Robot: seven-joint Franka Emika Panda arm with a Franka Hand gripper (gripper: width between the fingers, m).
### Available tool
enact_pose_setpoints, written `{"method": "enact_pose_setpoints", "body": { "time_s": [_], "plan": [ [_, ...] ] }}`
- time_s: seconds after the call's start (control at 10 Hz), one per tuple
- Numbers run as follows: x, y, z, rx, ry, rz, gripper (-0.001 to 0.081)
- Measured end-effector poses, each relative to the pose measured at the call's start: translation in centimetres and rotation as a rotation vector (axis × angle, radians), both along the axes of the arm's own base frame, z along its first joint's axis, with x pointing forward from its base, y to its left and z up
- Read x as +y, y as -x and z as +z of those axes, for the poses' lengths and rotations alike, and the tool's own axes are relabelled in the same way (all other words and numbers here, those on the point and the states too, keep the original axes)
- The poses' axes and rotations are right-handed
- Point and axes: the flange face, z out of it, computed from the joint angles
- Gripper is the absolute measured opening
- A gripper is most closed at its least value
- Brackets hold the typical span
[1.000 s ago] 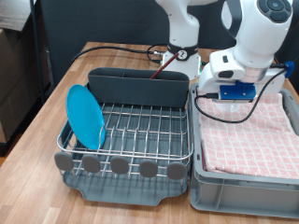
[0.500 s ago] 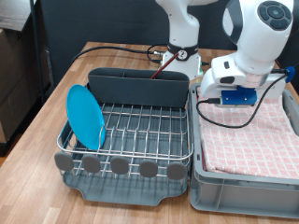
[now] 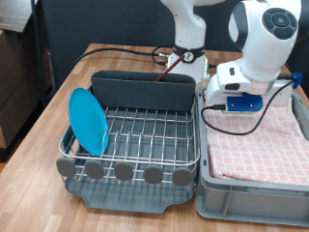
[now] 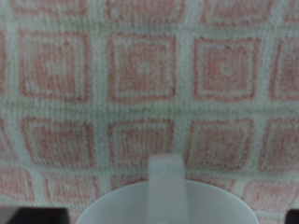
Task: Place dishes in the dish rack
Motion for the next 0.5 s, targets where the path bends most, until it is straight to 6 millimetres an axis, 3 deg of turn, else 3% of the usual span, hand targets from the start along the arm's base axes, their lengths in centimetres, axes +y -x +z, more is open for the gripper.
{"method": "enact_pose_setpoints", "body": {
  "time_s": [0.1, 0.2, 0.3, 0.4, 0.5],
  "plan": [
    [0.03, 0.11, -0.15, -0.003, -0.001, 0.001, 0.0442],
    [0.07, 0.22, -0.25, -0.003, -0.001, 0.002, 0.0442],
    [0.11, 0.25, -0.27, -0.002, -0.001, 0.003, 0.0242],
    [0.12, 0.26, -0.27, -0.002, 0.000, 0.002, 0.0242],
    [0.10, 0.25, -0.27, -0.002, 0.000, 0.001, 0.0084]
  ]
}}
